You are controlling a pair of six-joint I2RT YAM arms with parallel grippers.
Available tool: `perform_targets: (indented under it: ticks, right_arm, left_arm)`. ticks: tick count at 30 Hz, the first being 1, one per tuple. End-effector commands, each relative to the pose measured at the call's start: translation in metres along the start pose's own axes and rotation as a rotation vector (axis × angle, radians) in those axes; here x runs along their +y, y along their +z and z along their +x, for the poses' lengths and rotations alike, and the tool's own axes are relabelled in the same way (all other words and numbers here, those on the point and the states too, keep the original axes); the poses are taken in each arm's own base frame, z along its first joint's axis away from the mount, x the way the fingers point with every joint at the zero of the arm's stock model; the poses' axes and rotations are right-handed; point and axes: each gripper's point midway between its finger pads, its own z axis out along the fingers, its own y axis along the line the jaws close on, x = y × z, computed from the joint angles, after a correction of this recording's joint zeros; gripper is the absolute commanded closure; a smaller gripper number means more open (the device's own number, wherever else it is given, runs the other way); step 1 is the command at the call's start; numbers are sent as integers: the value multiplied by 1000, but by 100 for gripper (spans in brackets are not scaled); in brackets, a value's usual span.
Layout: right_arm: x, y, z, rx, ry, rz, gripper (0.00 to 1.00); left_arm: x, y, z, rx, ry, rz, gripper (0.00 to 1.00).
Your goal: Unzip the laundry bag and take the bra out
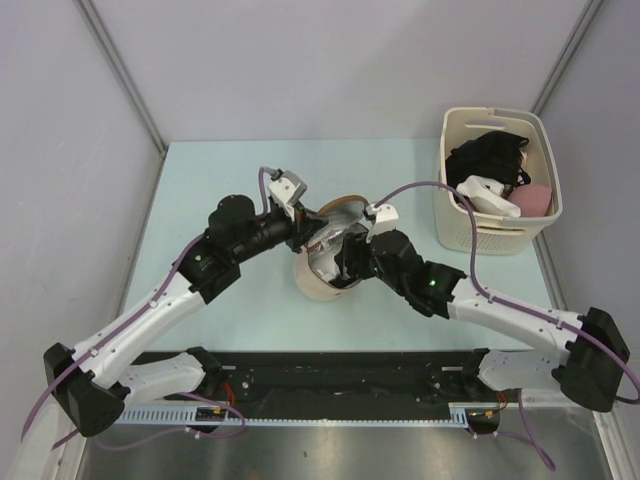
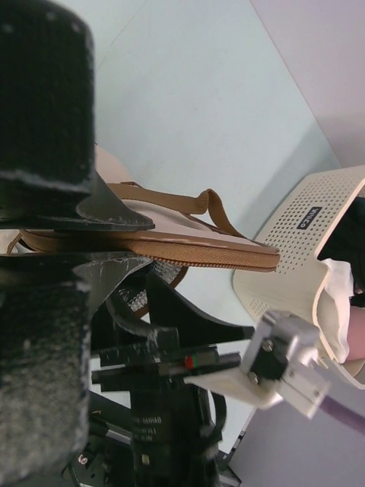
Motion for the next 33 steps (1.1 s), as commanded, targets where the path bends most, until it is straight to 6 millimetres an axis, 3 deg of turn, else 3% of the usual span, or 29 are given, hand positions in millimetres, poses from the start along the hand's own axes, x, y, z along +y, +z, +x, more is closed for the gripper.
perform_targets:
  ticks: [1,3,8,10,11,12,13,14,18,19,26,33]
  right_arm:
    - [12,16,-15,-61,31,-8,25]
    - [11,30,0,-24,14,3,27]
    - [28,53,15,-4,17,-60,29]
    - [21,62,27,19,18,-23,34]
    - [19,63,30,25,38,-4,66]
    - [16,64,32,29,35,7,89]
    - [17,62,29,21,36,6,100]
    - [20,58,25,14,42,-4,100]
    - [39,29,-12,-89,8,-83,100]
    - [42,13,-33,-147,24,-101,100]
    - [61,-59,-106,-383,71,-228,100]
    - [47,-109,-161,-595,115,-217,100]
  left_arm:
    - [-6,-8,-20,-80,-31,8,99]
    - [-6,-8,-17,-80,-42,12,100]
    - [-7,-7,-13,-67,-46,18,100]
    - [-6,-8,-13,-70,-46,9,100]
    - [-5,-8,-11,-70,-46,6,99]
    - [-4,-8,-12,-75,-45,1,100]
    - [0,-8,-11,-72,-44,-23,99]
    - [3,-7,-8,-66,-42,-36,99]
    - [16,-3,3,-39,-37,-99,100]
    - [18,-2,5,-32,-37,-108,99]
    - [33,9,34,20,-64,-175,100]
    - [37,12,61,78,-87,-193,99]
